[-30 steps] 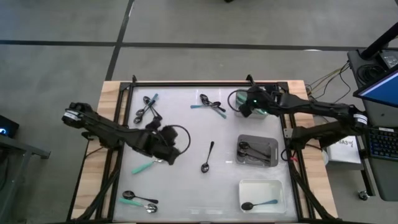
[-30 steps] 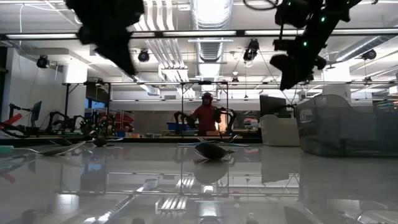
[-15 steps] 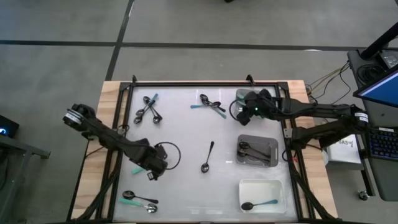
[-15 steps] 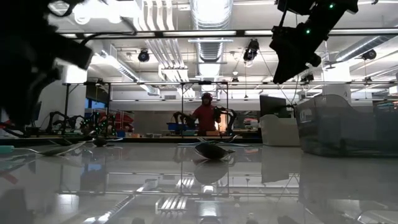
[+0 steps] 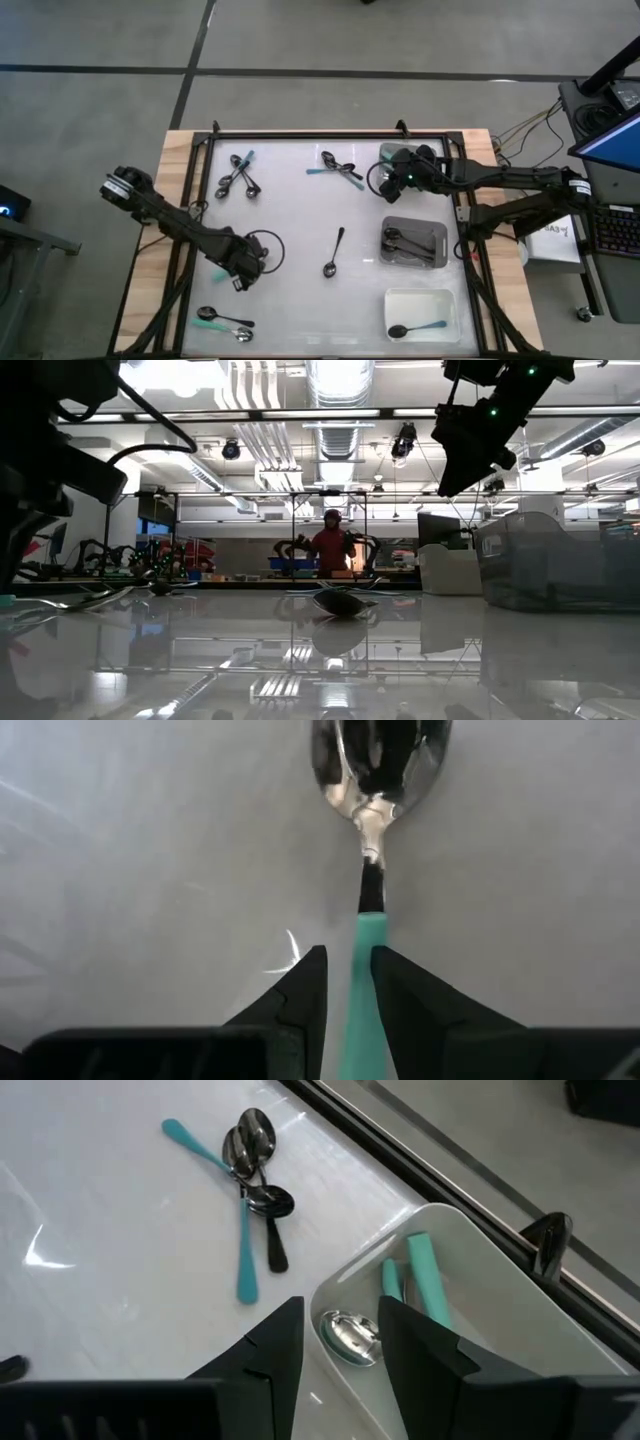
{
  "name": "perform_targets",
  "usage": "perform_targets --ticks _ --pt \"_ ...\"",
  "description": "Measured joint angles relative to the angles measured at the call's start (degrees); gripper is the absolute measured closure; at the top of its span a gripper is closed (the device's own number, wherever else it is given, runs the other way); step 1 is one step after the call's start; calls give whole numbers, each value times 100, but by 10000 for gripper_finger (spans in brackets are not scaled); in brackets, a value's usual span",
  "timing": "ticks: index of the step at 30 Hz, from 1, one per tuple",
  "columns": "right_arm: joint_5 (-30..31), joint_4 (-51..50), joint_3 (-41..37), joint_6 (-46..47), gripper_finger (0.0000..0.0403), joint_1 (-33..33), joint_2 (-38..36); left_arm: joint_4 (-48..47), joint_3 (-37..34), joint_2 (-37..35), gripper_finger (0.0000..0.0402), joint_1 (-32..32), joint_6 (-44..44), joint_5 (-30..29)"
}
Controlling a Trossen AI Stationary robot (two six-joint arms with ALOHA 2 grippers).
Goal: Sort silverware by color (type)
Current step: Put the light blue spoon into the gray bin
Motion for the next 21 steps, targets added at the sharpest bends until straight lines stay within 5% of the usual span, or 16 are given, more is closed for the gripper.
perform_targets --ticks 21 --pt "-1 -1 0 0 280 0 0 232 137 113 331 -9 -26 88"
